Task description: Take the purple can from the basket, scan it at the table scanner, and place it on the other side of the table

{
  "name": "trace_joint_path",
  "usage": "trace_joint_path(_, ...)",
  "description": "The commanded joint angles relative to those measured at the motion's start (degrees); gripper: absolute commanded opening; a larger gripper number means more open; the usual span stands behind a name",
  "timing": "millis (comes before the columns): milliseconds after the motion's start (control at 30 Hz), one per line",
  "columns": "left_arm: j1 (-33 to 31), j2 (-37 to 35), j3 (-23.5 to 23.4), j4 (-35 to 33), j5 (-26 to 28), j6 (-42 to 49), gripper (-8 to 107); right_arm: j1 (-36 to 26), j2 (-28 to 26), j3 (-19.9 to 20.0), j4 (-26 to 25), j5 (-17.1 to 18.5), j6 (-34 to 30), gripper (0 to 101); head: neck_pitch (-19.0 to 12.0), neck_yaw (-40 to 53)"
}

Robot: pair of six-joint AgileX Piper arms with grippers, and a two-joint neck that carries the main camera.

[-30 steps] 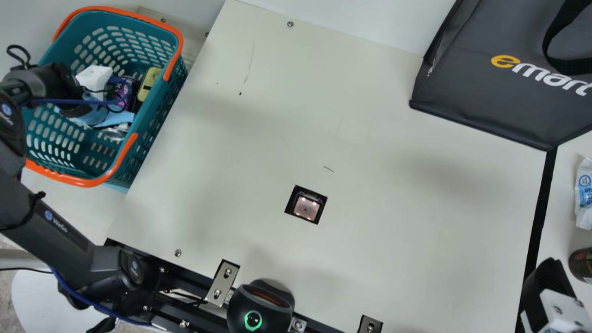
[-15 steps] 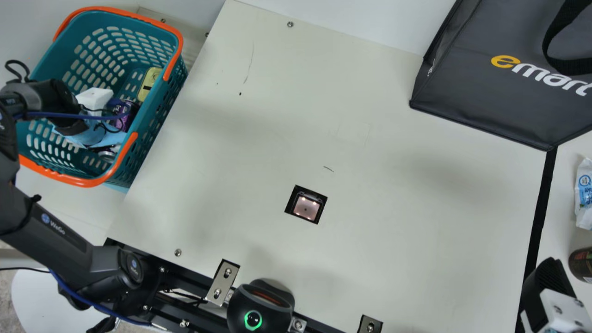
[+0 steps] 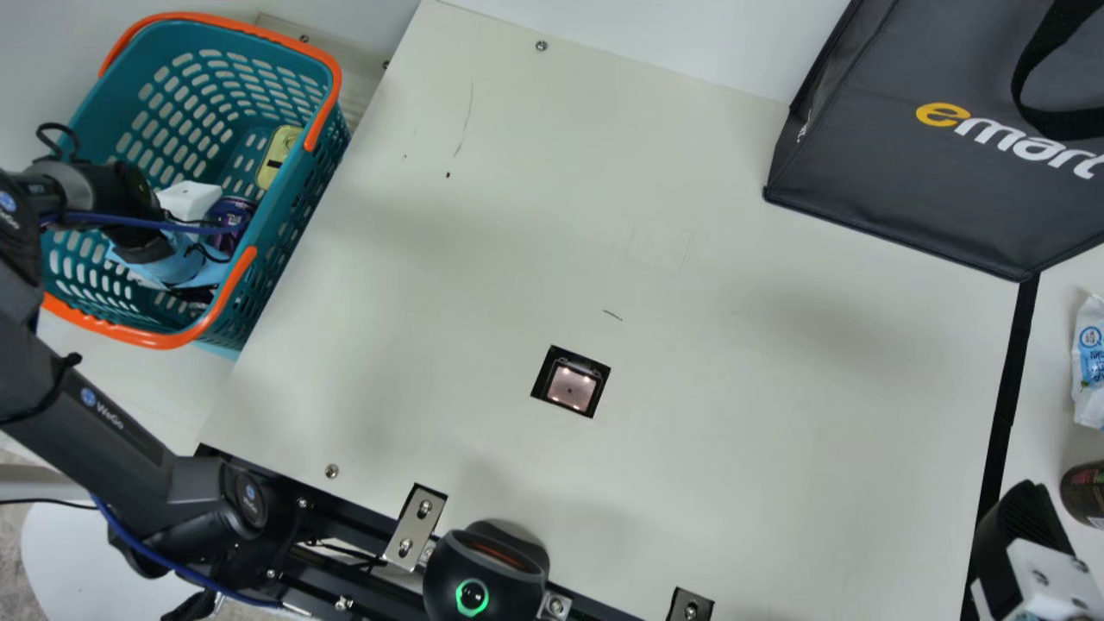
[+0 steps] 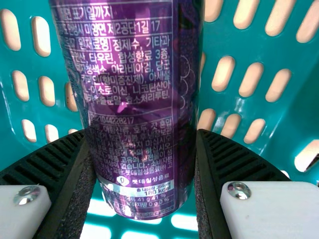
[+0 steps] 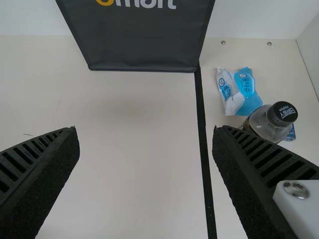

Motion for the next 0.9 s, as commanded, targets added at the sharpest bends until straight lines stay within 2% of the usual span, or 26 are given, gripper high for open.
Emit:
trace_joint_path(0, -0.14, 0.4, -0.62, 0.29, 0.29, -0.39, 42, 0.0, 0.0, 0.0, 0.0, 0.0, 0.0, 95, -1.48, 0.23)
trace_joint_path(467, -0.8, 3.02, -6.95, -0.1, 4.93, -2.25, 89, 0.0, 0.0, 0.0, 0.0, 0.0, 0.0, 95, -1.48, 0.23)
trace_joint_path(867, -1.78, 4.31, -11.56, -3.22, 7.08, -1.81, 90, 0.0, 0.0, 0.0, 0.0, 0.0, 0.0, 95, -1.48, 0.23)
